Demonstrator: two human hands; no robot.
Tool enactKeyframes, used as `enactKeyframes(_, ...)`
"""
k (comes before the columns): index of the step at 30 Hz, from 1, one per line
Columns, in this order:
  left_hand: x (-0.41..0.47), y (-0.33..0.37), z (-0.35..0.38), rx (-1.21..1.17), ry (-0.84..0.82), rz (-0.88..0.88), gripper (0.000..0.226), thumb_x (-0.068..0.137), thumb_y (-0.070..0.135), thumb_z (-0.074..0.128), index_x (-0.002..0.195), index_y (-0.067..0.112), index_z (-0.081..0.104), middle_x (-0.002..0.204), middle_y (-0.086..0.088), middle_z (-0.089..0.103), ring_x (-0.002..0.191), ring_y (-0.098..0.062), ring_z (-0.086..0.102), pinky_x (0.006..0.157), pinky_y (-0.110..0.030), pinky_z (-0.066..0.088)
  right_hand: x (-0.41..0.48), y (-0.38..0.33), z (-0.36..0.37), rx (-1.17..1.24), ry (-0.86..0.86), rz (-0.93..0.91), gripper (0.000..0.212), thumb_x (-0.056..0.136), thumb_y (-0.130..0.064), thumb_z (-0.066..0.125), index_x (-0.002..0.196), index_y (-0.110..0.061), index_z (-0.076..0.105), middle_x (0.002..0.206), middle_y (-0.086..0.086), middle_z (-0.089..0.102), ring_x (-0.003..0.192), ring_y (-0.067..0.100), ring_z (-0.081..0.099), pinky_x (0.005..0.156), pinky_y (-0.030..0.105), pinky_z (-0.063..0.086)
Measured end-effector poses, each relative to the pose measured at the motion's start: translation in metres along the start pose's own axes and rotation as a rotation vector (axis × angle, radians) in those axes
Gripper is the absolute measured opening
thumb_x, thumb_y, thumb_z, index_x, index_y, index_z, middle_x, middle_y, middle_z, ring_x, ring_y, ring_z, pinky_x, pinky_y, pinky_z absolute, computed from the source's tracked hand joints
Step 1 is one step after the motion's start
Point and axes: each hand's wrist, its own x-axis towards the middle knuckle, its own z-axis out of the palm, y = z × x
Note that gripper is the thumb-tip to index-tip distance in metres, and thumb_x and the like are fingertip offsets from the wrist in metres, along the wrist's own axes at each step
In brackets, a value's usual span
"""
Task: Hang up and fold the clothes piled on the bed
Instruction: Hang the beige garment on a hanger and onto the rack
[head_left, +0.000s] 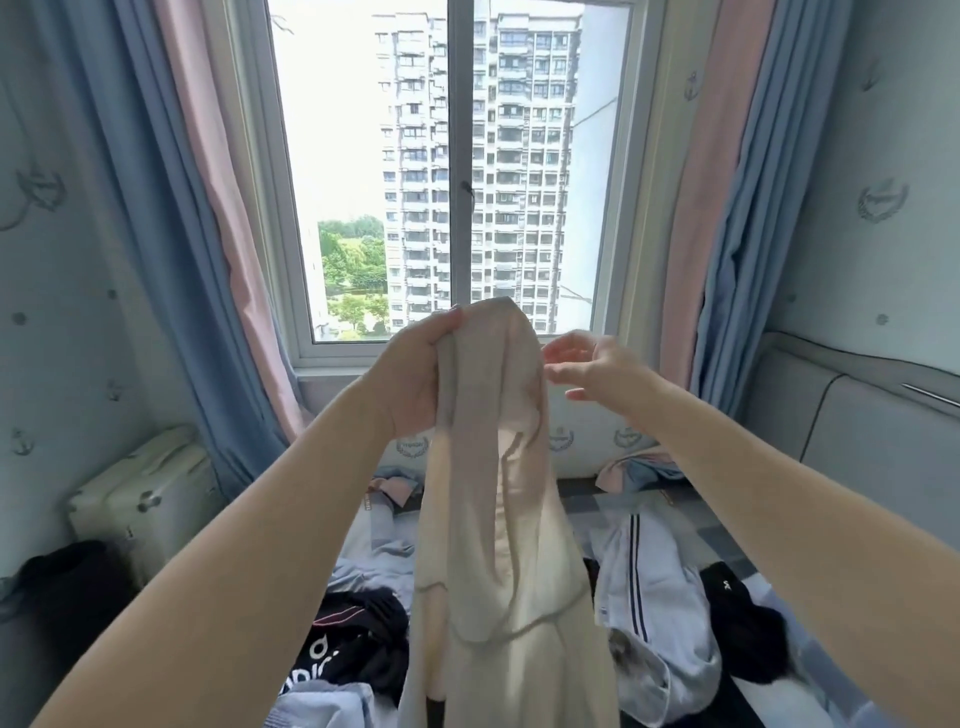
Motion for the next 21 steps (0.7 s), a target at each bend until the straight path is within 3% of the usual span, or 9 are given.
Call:
enactKeyframes(3,0.003,0.003,0.008,0.002,-0.06,0.055,0.041,0.096,0.044,0.058,0.083,0.014,0.083,0.082,-0.004,0.076,0.074,-0.02,0.074,0.063,-0.031,0.059,-0.019,-0.007,0.013,0.158,0.207,-0.179,0.005,0.094,-0.012,0.067,0.098,-0.013,0.064,0.085,0.001,0.071,0.071,0.016,0.068,0.069,0.031,0.06)
enactKeyframes(6,0.004,0.004,0.017,0.156,-0.117,0.103,0.057,0.094,0.063,0.05,0.069,0.023,0.081,0.064,0.006,0.068,0.06,-0.009,0.067,0.061,-0.021,0.054,-0.034,-0.008,0.032,0.154,0.205,-0.282,0.01,0.093,-0.014,0.069,0.094,-0.013,0.059,0.078,-0.006,0.068,0.06,0.015,0.064,0.056,0.031,0.058)
enactKeyframes(9,0.005,0.003,0.03,0.441,-0.078,0.106,0.072,0.074,0.081,0.046,0.102,0.023,0.077,0.093,0.006,0.072,0.087,-0.005,0.068,0.082,-0.022,0.047,-0.04,-0.005,0.059,0.128,0.061,-0.236,0.036,0.082,-0.031,0.08,0.107,-0.028,0.055,0.102,-0.012,0.066,0.082,0.002,0.069,0.065,0.024,0.059)
enactKeyframes(11,0.005,0.002,0.038,0.591,-0.088,0.079,0.092,0.068,0.086,0.041,0.133,0.023,0.059,0.123,0.009,0.063,0.1,0.008,0.061,0.08,-0.015,0.043,-0.037,-0.001,0.075,0.119,0.031,-0.167,0.055,0.071,-0.047,0.082,0.114,-0.039,0.05,0.113,-0.016,0.063,0.097,0.001,0.066,0.078,0.023,0.057)
enactKeyframes(14,0.003,-0.001,0.045,0.701,-0.138,0.085,0.099,0.066,0.09,0.032,0.149,0.036,0.038,0.112,0.029,0.046,0.089,0.023,0.046,0.088,-0.014,0.031,-0.027,0.005,0.085,0.078,0.151,-0.072,0.022,0.082,-0.04,0.072,0.099,-0.04,0.058,0.1,-0.015,0.067,0.089,0.008,0.068,0.073,0.026,0.055)
enactKeyframes(16,0.002,-0.002,0.045,0.74,-0.162,0.082,0.084,0.07,0.09,0.032,0.136,0.042,0.047,0.095,0.033,0.043,0.071,0.028,0.049,0.079,-0.006,0.035,-0.024,0.007,0.081,-0.001,0.22,-0.062,0.01,0.089,-0.028,0.059,0.083,-0.029,0.067,0.073,-0.014,0.068,0.066,0.005,0.063,0.056,0.017,0.047)
enactKeyframes(18,0.0,-0.002,0.041,0.788,-0.145,0.126,0.054,0.092,0.072,0.035,0.107,0.028,0.061,0.092,0.017,0.053,0.068,0.017,0.056,0.071,-0.006,0.044,-0.023,0.01,0.073,-0.002,0.248,-0.075,0.021,0.089,-0.021,0.053,0.076,-0.023,0.069,0.06,-0.011,0.066,0.054,0.001,0.059,0.048,0.015,0.044)
enactKeyframes(19,0.002,-0.002,0.035,0.863,-0.157,0.169,0.052,0.102,0.059,0.035,0.105,0.016,0.066,0.099,0.006,0.058,0.081,0.009,0.06,0.08,-0.013,0.048,-0.023,0.011,0.068,0.038,0.249,-0.071,0.021,0.091,-0.016,0.052,0.078,-0.02,0.069,0.061,-0.008,0.067,0.056,0.004,0.062,0.05,0.018,0.049)
enactKeyframes(21,0.003,-0.005,0.016,1.205,-0.174,0.218,0.046,0.103,0.053,0.042,0.127,0.02,0.064,0.126,-0.002,0.061,0.114,-0.01,0.058,0.1,-0.029,0.045,-0.022,0.014,0.056,0.125,0.262,-0.077,0.024,0.093,-0.003,0.048,0.084,-0.014,0.067,0.062,-0.002,0.067,0.056,0.014,0.066,0.05,0.027,0.055)
